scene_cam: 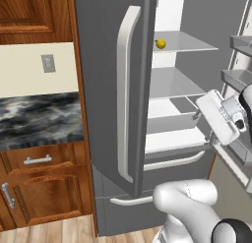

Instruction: Retrieve a lemon from the fridge and place it on the cutting board with the fish.

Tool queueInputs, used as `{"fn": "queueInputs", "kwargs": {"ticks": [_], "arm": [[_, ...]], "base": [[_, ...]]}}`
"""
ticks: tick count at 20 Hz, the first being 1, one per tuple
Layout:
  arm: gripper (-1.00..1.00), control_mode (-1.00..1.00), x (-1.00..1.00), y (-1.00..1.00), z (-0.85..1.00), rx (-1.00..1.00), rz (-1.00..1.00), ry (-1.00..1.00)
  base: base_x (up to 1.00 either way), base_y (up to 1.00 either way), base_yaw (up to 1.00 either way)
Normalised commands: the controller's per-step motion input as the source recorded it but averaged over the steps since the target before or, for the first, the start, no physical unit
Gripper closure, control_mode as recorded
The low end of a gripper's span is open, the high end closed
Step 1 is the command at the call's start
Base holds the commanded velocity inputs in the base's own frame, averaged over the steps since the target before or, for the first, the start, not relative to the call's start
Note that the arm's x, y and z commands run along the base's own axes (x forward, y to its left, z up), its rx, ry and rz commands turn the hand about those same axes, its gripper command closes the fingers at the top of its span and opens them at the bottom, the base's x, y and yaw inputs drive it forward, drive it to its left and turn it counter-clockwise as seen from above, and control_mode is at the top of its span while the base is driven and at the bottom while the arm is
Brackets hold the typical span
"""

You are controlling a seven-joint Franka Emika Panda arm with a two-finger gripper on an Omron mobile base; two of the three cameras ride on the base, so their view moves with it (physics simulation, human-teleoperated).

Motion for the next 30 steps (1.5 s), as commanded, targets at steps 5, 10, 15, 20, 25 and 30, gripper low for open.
{"fn": "queueInputs", "kwargs": {"ticks": [5, 10, 15, 20, 25, 30], "arm": [[-1.0, -1.0, 0.25, 0.38, -0.09, 0.0, 0.0, 0.08], [-1.0, -1.0, 0.11, 0.21, -0.11, 0.0, 0.0, 0.08], [-1.0, -1.0, 0.7, 0.62, -0.47, 0.05, 0.0, 0.24], [-1.0, -1.0, 0.86, 0.68, -0.37, 0.14, 0.0, 0.25], [-1.0, -1.0, 0.6, 0.25, -0.33, 0.14, 0.0, 0.19], [-1.0, -1.0, 0.4, 0.46, -0.28, 0.05, 0.0, 0.13]], "base": [[0.0, 0.0, 0.0], [0.0, 0.0, 0.0], [0.0, 0.0, 0.0], [0.0, 0.0, 0.0], [0.0, 0.0, 0.0], [0.0, 0.0, 0.0]]}}
